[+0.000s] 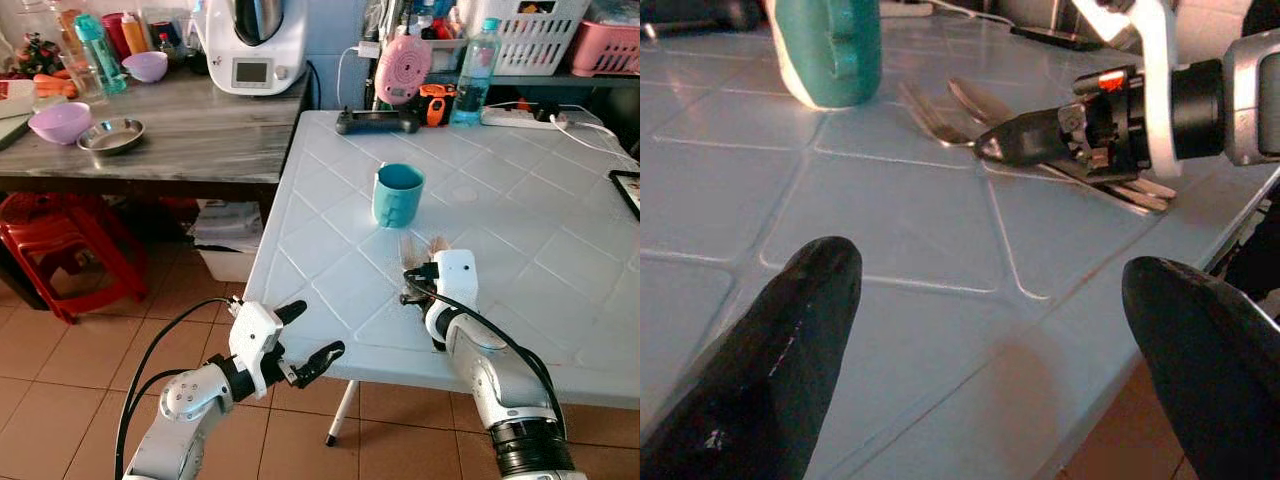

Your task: Setting the table

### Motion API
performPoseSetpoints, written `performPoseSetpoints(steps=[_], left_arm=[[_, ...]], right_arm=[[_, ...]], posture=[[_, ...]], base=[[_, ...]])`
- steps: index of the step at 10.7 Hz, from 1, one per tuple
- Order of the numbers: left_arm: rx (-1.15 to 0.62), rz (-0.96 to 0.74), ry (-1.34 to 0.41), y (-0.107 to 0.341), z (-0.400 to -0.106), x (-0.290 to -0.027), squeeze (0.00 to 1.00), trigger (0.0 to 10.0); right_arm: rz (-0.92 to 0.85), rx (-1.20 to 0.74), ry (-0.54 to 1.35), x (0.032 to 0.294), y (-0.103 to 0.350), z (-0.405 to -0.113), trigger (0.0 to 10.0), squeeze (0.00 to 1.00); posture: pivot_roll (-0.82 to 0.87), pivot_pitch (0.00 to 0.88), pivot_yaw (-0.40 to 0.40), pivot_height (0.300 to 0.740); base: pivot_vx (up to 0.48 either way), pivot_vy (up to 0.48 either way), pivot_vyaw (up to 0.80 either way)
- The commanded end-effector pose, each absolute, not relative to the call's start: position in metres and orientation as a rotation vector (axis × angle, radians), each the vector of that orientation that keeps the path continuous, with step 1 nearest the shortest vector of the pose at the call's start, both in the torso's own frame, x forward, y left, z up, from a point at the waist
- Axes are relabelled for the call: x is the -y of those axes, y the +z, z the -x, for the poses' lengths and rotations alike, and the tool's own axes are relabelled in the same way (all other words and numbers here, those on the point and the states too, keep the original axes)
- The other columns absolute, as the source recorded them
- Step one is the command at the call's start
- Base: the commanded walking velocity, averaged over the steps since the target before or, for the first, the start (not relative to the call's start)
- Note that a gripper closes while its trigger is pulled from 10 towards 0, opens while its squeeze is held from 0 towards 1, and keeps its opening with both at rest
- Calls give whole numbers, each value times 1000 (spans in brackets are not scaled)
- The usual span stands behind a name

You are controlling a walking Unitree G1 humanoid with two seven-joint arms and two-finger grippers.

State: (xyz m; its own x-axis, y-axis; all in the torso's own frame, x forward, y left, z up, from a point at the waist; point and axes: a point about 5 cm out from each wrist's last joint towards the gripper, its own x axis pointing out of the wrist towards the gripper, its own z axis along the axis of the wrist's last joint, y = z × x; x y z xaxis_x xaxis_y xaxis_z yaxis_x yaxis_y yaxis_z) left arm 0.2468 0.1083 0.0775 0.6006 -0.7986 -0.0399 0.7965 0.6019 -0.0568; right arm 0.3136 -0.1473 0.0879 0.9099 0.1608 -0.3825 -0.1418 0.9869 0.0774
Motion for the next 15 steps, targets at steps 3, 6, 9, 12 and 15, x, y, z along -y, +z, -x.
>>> performPoseSetpoints(steps=[3,6,9,12,15], left_arm=[[-50,12,-954,81,-249,-107,0,10000],[-36,0,-929,83,-250,-107,0,10000],[4,-112,-629,88,-275,-130,0,10000],[-1,-116,-489,85,-286,-137,0,10000],[5,-74,-472,84,-292,-130,0,10000]], right_arm=[[-146,-501,116,140,66,-303,0,0],[-211,-387,80,137,90,-313,0,0],[-208,-247,23,136,122,-316,0,0],[-190,-180,-18,140,123,-300,10000,0],[-62,-76,-43,146,128,-292,10000,0]], posture=[[42,12,58,740],[43,7,62,740],[45,14,63,740],[38,0,64,740],[18,0,66,740]], base=[[0,0,0],[0,0,0],[0,0,0],[0,0,0],[0,0,0]])
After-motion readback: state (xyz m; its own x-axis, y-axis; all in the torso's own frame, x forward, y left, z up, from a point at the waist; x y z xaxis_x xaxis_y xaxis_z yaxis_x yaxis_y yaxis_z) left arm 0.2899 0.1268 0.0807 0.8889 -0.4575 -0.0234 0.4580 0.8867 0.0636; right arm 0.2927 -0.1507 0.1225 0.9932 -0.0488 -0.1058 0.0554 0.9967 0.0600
